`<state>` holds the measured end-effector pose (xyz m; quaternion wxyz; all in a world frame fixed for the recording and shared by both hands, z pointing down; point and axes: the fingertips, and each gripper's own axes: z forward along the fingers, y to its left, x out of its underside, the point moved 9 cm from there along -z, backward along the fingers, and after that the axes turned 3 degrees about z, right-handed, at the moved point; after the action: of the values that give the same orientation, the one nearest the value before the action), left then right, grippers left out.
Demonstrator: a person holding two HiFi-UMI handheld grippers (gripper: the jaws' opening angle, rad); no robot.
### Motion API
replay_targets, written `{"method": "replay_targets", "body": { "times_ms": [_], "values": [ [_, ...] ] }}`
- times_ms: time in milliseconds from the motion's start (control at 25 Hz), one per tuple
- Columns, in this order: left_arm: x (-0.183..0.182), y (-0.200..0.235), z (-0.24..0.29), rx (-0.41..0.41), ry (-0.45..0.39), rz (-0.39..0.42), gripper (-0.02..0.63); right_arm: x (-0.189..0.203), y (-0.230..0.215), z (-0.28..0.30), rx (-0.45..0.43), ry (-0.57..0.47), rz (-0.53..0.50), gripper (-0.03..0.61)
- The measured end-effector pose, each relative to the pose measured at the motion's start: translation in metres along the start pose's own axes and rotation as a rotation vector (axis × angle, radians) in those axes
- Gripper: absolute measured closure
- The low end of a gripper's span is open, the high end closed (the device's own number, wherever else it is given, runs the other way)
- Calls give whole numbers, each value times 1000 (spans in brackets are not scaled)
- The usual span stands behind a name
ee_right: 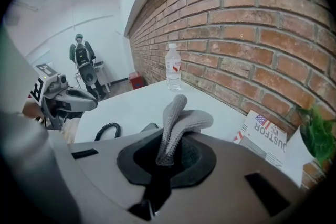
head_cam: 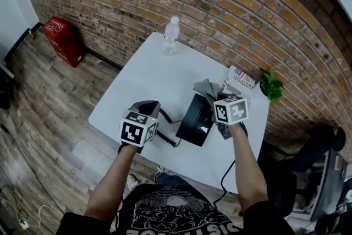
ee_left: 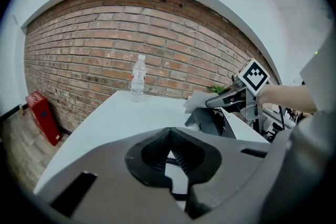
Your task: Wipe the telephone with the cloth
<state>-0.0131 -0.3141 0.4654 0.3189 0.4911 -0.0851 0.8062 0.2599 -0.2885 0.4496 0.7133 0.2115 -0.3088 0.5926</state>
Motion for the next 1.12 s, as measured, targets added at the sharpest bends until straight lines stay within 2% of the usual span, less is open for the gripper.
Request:
{"method": "replay_targets", "body": {
  "times_ms": [760, 1120],
  "values": [
    [7, 14, -14, -63, -6, -33, 609, -23, 19, 23, -77, 5, -52, 568],
    [12, 25, -28, -91, -7, -43, 609, -29, 39, 33, -96, 21, -108, 568]
  ]
}}
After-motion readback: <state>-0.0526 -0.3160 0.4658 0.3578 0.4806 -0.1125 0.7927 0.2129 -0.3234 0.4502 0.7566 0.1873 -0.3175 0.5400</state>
